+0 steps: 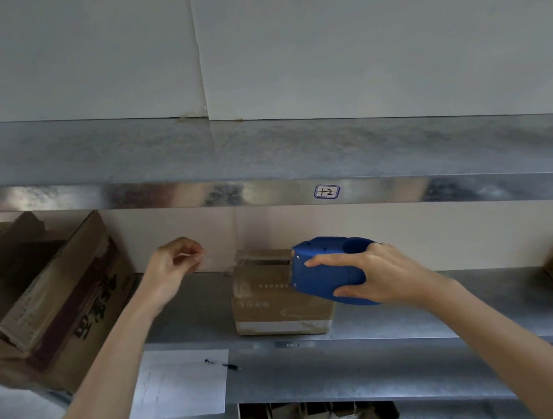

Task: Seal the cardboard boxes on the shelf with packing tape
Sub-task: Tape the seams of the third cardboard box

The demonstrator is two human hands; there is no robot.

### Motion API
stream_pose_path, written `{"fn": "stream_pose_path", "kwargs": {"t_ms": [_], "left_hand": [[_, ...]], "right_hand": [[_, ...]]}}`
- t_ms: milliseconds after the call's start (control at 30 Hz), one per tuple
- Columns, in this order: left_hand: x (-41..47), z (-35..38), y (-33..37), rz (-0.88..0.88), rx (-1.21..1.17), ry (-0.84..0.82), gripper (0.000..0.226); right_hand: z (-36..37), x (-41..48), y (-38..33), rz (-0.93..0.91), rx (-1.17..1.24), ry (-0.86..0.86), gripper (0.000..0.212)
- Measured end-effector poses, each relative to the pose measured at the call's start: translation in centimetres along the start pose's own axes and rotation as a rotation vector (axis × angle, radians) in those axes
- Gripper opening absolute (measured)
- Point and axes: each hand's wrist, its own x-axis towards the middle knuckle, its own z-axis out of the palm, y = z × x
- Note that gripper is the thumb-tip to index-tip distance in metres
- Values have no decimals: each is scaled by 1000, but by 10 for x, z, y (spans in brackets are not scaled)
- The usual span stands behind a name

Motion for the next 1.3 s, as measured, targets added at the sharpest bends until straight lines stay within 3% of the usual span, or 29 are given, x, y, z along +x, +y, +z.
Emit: {"fn": "stream_pose_path", "kwargs": {"t_ms": [200, 567, 733, 1067, 1300], "left_hand": [[-5, 16, 2, -56, 17, -13, 15], [-13, 38, 7, 5, 144, 16, 9], [-11, 39, 2, 8, 171, -8, 10], [2, 48, -14, 64, 130, -52, 32], [3, 58, -34, 125, 130, -52, 48]], "right_hand": [[1, -11, 12, 45, 26, -90, 65], [29, -3, 23, 137, 151, -89, 73], [41, 2, 26, 146, 310, -137, 74], [26, 2, 26, 206, 265, -122, 80], [14, 0, 18, 228, 134, -51, 67]]}}
